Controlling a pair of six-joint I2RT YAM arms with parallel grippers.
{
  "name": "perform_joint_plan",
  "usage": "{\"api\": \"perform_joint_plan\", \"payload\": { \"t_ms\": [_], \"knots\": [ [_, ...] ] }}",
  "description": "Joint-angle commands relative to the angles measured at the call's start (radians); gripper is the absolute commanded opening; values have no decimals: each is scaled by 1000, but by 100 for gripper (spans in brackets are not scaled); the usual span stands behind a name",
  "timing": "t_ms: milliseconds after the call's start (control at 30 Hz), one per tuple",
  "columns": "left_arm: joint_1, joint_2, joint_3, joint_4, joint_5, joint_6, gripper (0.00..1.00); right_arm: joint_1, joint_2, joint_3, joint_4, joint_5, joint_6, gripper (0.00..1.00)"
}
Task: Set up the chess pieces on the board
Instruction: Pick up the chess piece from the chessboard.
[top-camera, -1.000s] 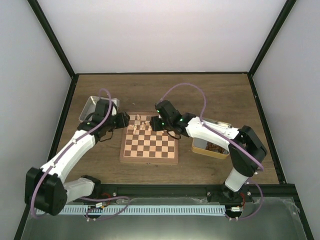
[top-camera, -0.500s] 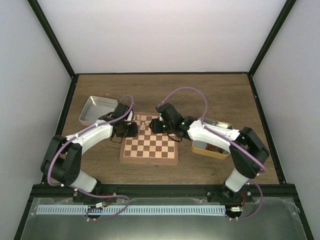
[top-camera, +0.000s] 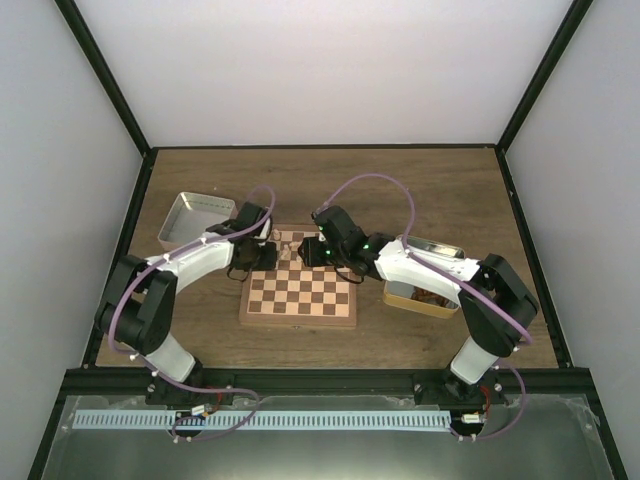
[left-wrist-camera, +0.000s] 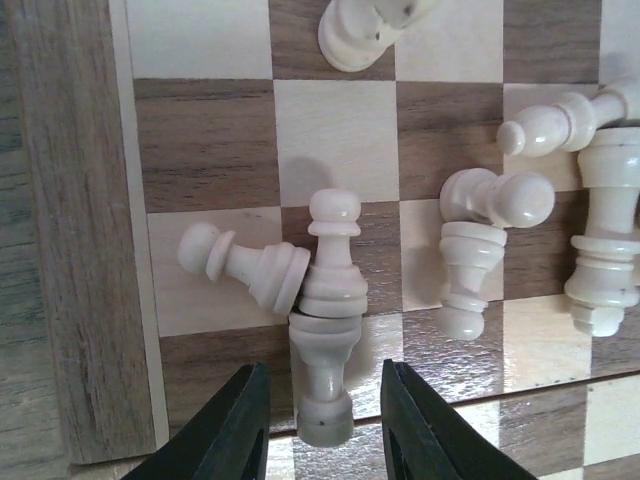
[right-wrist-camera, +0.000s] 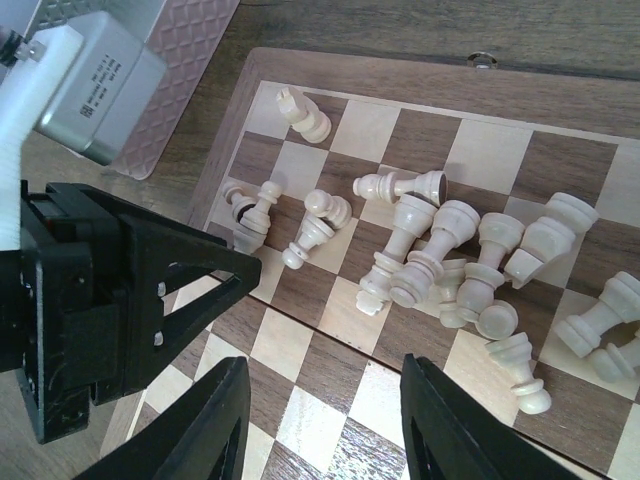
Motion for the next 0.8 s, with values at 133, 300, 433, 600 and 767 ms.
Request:
{"api": "perform_joint_plan", "payload": {
  "t_ms": [133,300,433,600,767],
  "knots": [
    [-3,47,30,-23,9,35,26,-1,-45,-16,29,66,32,41],
    [-3,17,24,-53,43,48,15,-2,-108,-65,69,83,47,40],
    [-4,-47,12,-93,110,70,13,-2,-160,-101,113,56,46,40],
    [-3,-180,-15,-95,293,141,13,-5,-226,-147,203,-89,18,41],
    [-4,-286,-25,-48,449,201,14,-15,-269,-160,238,-246,26,44]
  ]
}}
